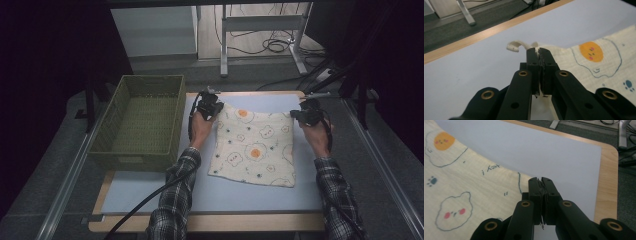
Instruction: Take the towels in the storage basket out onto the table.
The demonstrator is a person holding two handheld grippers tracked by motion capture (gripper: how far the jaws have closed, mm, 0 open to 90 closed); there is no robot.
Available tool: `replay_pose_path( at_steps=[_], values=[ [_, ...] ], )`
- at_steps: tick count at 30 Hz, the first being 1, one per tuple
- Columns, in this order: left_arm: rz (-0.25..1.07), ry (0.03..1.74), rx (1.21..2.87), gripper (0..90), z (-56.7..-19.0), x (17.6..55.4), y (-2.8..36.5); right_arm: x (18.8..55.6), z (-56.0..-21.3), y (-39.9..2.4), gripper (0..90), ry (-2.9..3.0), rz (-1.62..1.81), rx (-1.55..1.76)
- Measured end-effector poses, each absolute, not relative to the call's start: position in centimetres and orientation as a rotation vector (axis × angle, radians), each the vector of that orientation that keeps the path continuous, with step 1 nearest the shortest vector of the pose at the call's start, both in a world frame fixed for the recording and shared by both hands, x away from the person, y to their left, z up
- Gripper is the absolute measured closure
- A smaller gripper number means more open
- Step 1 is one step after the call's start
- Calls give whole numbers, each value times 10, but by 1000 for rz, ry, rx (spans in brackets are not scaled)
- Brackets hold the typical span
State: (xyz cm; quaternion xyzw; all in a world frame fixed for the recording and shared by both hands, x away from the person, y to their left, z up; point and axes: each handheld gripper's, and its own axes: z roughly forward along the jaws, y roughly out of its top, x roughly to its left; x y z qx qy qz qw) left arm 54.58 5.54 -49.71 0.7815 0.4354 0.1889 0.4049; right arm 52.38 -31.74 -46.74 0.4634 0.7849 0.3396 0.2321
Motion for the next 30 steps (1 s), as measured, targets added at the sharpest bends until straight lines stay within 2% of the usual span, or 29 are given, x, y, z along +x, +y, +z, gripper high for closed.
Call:
replay_pose_path(
  at_steps=[15,30],
  values=[
    [440,1045,1939,875,-497,484,69,464,-466,-328,869,2222,1005,1191],
    [360,999,1899,870,-515,418,81,391,-482,-343,868,2264,1120,1165]
  ],
)
